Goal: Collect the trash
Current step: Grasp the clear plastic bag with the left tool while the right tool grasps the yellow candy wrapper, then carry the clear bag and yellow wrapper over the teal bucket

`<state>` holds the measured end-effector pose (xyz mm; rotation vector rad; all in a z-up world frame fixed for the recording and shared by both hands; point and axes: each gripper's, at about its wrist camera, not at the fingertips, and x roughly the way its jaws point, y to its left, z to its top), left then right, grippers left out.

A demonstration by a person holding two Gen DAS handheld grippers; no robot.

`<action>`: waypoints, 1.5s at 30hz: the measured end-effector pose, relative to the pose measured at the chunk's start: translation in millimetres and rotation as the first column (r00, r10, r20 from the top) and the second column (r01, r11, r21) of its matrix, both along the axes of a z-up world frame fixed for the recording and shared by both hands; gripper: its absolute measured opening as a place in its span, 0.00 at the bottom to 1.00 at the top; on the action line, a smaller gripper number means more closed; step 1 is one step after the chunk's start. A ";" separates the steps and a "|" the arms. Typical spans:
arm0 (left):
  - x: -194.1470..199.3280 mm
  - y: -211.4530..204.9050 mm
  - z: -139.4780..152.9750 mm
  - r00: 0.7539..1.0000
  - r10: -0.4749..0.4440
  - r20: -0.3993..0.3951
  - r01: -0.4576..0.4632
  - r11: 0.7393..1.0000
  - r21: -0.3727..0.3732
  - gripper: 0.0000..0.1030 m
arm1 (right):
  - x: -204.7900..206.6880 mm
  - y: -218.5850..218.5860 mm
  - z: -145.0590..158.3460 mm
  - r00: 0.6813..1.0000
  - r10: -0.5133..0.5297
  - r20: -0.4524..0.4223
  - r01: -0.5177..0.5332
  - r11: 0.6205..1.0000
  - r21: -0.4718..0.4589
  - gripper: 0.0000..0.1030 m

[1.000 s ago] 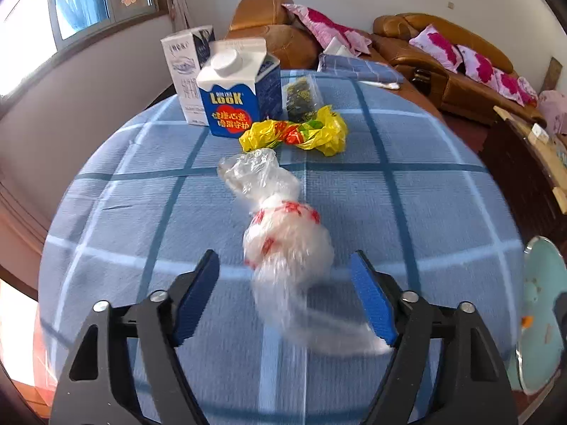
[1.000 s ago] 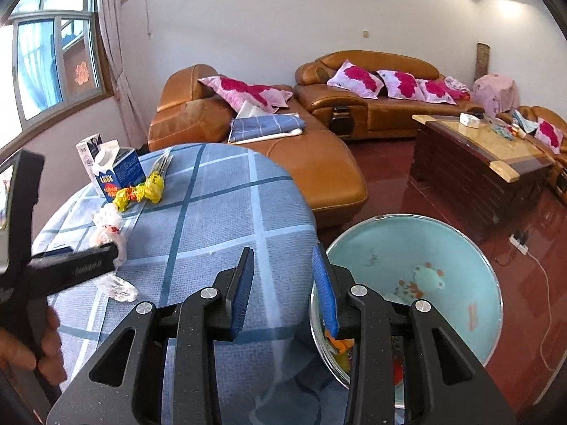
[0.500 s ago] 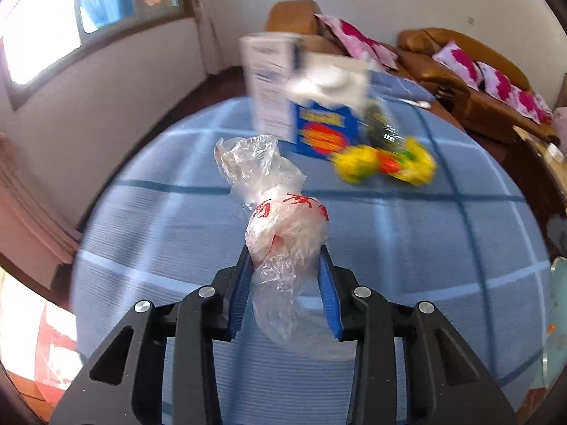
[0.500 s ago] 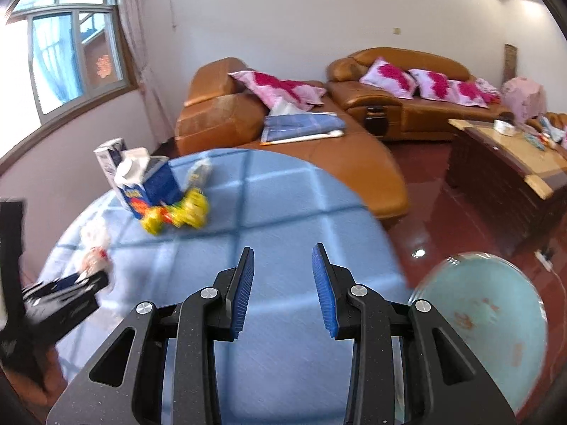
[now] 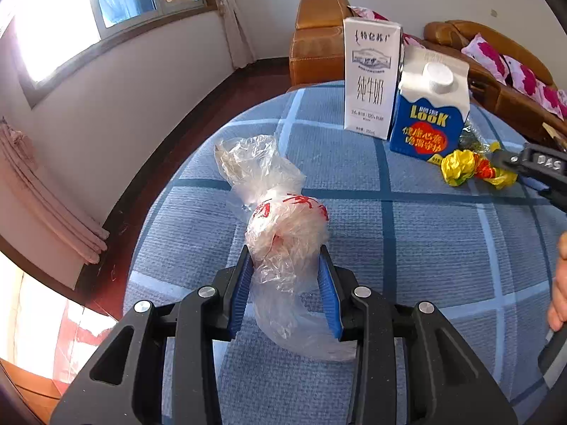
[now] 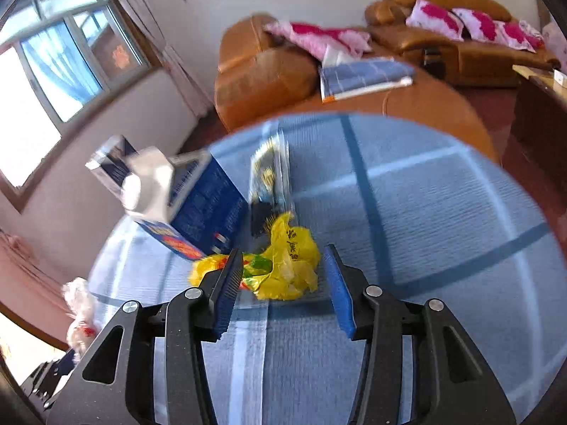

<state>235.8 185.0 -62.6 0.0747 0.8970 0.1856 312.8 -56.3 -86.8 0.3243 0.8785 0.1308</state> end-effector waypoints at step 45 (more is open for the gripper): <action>-137.0 -157.5 30.3 0.928 -0.371 0.032 0.368 0.928 0.062 0.35 | -253.6 -86.7 55.0 0.956 -0.179 0.233 0.220 0.961 -0.168 0.33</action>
